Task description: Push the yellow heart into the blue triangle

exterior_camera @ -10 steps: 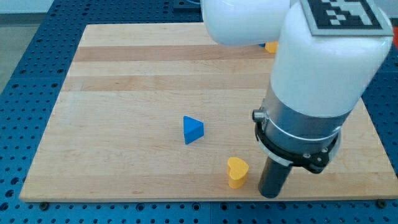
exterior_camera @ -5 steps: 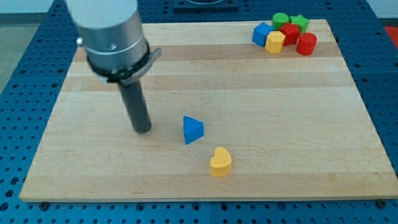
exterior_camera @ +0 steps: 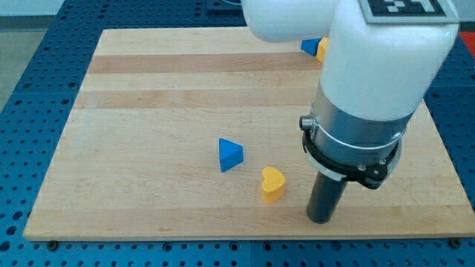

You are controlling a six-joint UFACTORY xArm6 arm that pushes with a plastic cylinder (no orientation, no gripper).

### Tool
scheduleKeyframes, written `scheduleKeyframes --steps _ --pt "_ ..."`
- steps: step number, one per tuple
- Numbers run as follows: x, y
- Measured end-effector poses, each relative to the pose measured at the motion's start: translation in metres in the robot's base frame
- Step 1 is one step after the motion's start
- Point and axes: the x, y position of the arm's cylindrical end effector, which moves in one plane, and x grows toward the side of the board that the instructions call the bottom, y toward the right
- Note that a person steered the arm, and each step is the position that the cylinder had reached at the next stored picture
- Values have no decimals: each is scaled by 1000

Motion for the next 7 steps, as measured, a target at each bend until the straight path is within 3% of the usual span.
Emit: scheduleKeyframes --steps 1,2,4,6,7 --pt "-3 -21" --pt "-36 -55" --pt "-143 -134" --pt "-212 -222" --pt "-262 -209"
